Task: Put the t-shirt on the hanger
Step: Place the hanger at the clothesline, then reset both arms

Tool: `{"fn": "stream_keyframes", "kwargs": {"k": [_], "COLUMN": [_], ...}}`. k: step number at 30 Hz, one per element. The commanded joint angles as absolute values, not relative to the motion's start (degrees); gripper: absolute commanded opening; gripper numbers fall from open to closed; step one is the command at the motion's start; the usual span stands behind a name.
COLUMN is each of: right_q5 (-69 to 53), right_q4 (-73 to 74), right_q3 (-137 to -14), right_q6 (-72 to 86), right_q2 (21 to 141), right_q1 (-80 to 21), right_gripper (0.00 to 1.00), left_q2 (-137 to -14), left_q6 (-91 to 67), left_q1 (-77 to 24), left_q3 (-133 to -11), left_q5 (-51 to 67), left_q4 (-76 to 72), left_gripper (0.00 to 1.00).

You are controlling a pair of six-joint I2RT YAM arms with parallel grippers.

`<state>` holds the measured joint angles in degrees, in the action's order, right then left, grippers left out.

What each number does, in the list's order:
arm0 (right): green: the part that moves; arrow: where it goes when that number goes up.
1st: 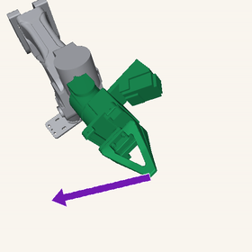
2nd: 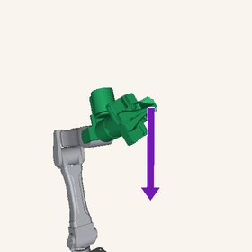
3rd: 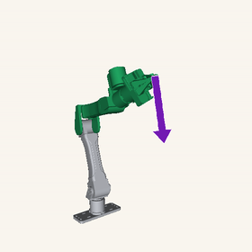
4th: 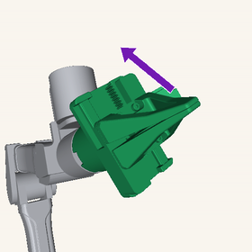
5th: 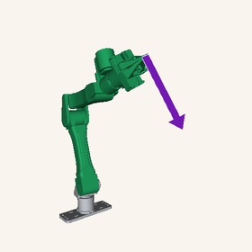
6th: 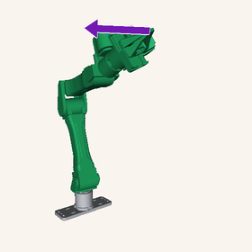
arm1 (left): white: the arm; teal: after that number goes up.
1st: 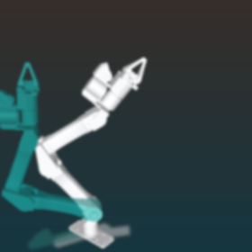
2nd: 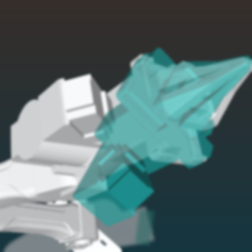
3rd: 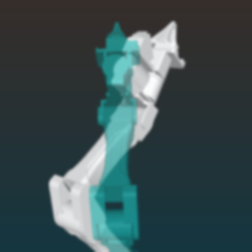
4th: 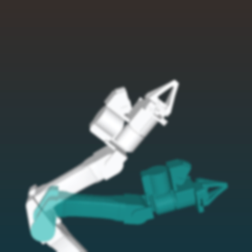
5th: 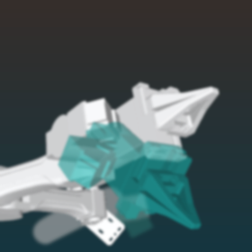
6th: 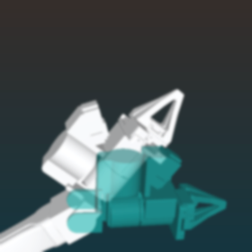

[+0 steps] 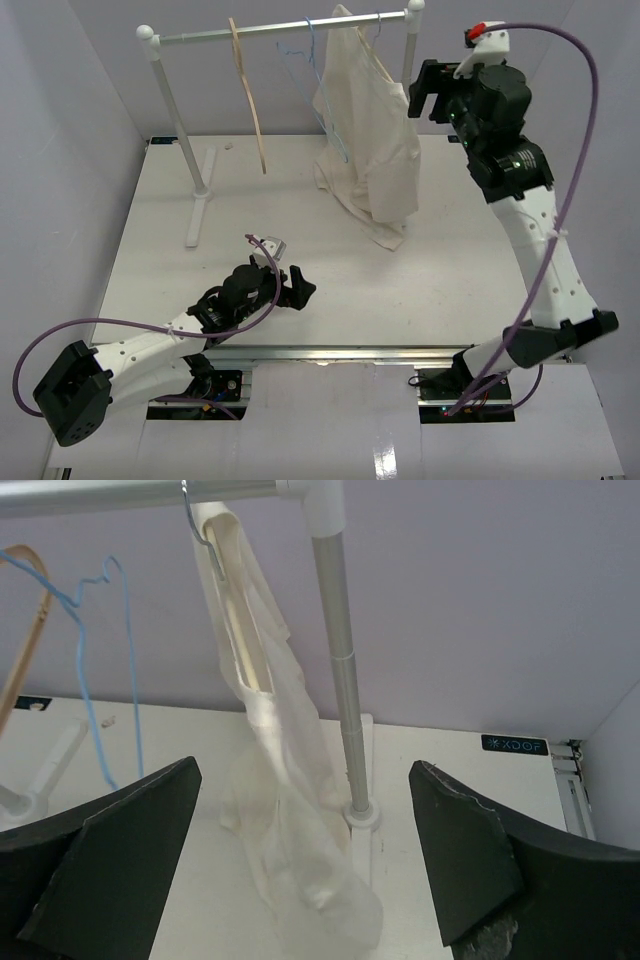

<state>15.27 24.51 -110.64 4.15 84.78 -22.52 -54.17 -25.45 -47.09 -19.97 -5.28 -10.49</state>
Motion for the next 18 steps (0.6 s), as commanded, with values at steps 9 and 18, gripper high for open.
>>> {"fn": "stream_keyframes", "kwargs": {"k": [9,18], "right_q5": [12.9,9.8], "right_q4": [27.2,16.4], "right_q3": [-78.0,-49.5], "right_q6": [12.7,15.0], "right_q2": [60.3,41.2], "right_q1": [-25.5,-25.7], "right_gripper": [0.90,0.90], "left_q2": [-52.2,-43.0], "left_q6": [-22.9,-23.9], "left_q1": [-47.3,-47.4], "left_q3": [-19.5,-17.3], "left_q5": [-4.6,-1.8], "left_q4": [-12.3,-13.6], "left_gripper": [0.98,0.98]}}
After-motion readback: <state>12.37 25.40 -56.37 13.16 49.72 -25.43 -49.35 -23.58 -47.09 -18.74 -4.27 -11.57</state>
